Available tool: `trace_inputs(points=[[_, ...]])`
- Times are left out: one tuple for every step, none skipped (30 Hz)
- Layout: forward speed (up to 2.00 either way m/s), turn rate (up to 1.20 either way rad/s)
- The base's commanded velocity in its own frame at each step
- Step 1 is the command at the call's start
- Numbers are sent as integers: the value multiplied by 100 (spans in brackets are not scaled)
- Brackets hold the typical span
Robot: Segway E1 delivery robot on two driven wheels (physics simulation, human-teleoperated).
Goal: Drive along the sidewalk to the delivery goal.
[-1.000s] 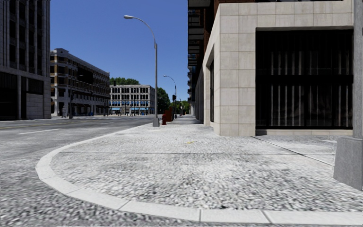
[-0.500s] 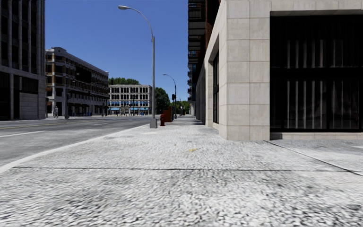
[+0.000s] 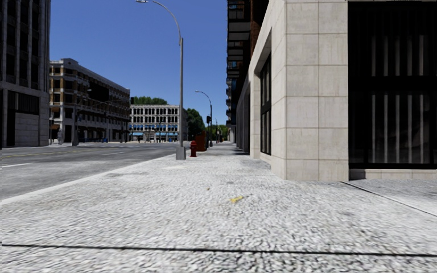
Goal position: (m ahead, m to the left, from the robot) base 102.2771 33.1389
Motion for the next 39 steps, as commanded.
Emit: trace_inputs(points=[[200, 0], [200, 0], [200, 2], [200, 4], [200, 4], [200, 6], [200, 8], [200, 8], [200, 8], [200, 10], [200, 11], [200, 11], [200, 11], [200, 11], [200, 8], [200, 8], [200, 0], [200, 0], [200, 0], [200, 0], [200, 0], [200, 0], [200, 0], [200, 0], [200, 0], [200, 0], [200, 0], [200, 0], [200, 0], [200, 0], [200, 0], [200, 0], [200, 0], [200, 0], [200, 0], [200, 0], [200, 0], [200, 0], [200, 0]])
